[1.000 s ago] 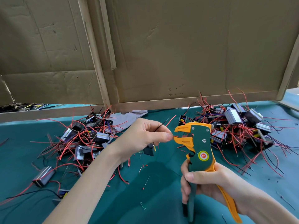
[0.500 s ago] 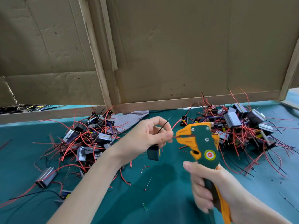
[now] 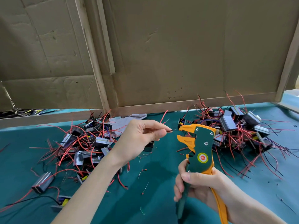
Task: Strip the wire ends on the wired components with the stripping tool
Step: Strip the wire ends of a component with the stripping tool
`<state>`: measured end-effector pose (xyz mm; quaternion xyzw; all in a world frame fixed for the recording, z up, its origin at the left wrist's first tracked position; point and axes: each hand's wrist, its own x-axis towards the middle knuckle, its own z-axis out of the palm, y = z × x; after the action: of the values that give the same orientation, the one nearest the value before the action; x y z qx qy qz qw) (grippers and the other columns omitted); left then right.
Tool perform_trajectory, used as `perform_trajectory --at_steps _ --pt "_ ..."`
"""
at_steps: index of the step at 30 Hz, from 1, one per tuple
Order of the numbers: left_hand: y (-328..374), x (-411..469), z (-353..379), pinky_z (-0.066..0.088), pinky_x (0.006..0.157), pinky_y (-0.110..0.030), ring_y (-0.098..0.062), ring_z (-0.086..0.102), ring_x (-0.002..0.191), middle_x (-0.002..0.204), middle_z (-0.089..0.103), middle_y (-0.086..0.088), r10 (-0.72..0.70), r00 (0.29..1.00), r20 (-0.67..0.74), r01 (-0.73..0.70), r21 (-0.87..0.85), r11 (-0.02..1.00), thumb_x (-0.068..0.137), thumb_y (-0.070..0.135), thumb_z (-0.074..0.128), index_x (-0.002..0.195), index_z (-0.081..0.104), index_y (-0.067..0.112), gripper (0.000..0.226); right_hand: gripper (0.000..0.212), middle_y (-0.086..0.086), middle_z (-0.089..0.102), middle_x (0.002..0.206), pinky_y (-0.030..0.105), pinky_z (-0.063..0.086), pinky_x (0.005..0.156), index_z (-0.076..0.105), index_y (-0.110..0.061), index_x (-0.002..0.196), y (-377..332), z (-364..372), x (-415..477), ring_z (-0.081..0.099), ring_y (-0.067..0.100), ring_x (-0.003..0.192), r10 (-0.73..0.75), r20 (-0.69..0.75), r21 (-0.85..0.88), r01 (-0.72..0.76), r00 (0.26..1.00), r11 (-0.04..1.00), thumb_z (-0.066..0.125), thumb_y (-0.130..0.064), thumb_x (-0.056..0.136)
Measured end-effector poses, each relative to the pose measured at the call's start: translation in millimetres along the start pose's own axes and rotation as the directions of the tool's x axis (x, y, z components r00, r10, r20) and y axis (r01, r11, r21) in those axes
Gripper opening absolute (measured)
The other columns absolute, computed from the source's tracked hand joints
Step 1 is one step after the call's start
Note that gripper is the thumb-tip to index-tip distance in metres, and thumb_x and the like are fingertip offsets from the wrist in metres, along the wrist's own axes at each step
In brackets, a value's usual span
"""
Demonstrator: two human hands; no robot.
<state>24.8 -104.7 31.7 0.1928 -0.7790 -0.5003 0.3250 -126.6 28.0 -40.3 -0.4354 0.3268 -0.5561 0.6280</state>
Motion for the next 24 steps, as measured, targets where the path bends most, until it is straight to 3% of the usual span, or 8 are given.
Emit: perform_trajectory --at_steps 3,7,10,15,19,24 --pt "0.9 -0.9 0.0 0.045 0.063 -0.013 -0.004 0.055 0.065 0.072 0.069 0.004 -0.022 1.0 0.02 0.022 0.004 1.0 0.072 0.027 0.069 0.077 0.074 0.021 0.009 0.024 0.018 0.057 0.068 0.046 0.053 0.072 0.06 -0.009 0.072 -1.6 2.9 -0.1 0.059 0.034 0.067 0.003 0.002 0.017 -0.004 1.0 1.0 0.082 -0.02 0.071" --pt "2.0 -1.8 0.8 0.043 0.059 -0.014 -0.006 0.051 0.061 0.072 0.063 -0.003 -0.069 0.996 0.057 0.068 0.033 0.997 0.079 0.024 0.07 0.077 0.071 0.017 0.008 0.019 0.019 0.057 0.067 0.047 0.052 0.071 0.059 -0.007 0.072 -6.0 6.2 -1.8 0.059 0.034 0.066 0.027 -0.008 0.003 -0.027 1.0 1.0 0.076 -0.015 0.073" --pt "2.9 -2.1 -0.6 0.042 0.059 -0.011 -0.002 0.05 0.06 0.069 0.063 0.008 -0.08 0.995 0.065 0.077 0.039 0.996 0.083 0.022 0.068 0.078 0.069 0.018 0.007 0.018 0.021 0.055 0.066 0.046 0.053 0.069 0.056 -0.003 0.072 -7.7 8.0 -2.3 0.059 0.035 0.065 0.03 -0.017 0.021 -0.03 0.999 0.999 0.071 -0.012 0.073" --pt "7.2 -3.9 -3.6 0.04 0.061 -0.011 -0.003 0.048 0.063 0.072 0.062 0.009 -0.09 0.989 0.117 0.089 0.009 0.996 0.078 0.03 0.065 0.079 0.069 0.021 0.01 0.019 0.022 0.054 0.066 0.047 0.053 0.068 0.054 -0.003 0.072 -6.5 8.9 -2.2 0.058 0.036 0.064 0.048 -0.027 0.018 -0.048 0.998 0.999 0.072 -0.012 0.07" --pt "7.9 -5.2 -3.1 0.036 0.051 -0.016 -0.009 0.04 0.054 0.066 0.053 0.004 -0.153 0.975 0.162 0.149 0.039 0.988 0.087 0.023 0.066 0.076 0.07 0.023 0.012 0.015 0.021 0.056 0.066 0.047 0.052 0.07 0.057 -0.006 0.073 -4.9 8.5 -3.6 0.059 0.036 0.065 0.049 0.003 -0.012 -0.049 0.999 0.999 0.071 -0.011 0.073" --pt "8.6 -4.2 -5.0 0.04 0.056 -0.009 0.002 0.049 0.061 0.067 0.062 0.015 -0.125 0.975 0.184 0.111 0.085 0.99 0.088 0.019 0.065 0.072 0.071 0.029 0.02 0.015 0.02 0.057 0.066 0.047 0.052 0.07 0.059 -0.008 0.073 -4.1 6.8 -4.6 0.059 0.035 0.064 0.064 0.021 -0.039 -0.063 0.998 0.997 0.073 -0.014 0.075"
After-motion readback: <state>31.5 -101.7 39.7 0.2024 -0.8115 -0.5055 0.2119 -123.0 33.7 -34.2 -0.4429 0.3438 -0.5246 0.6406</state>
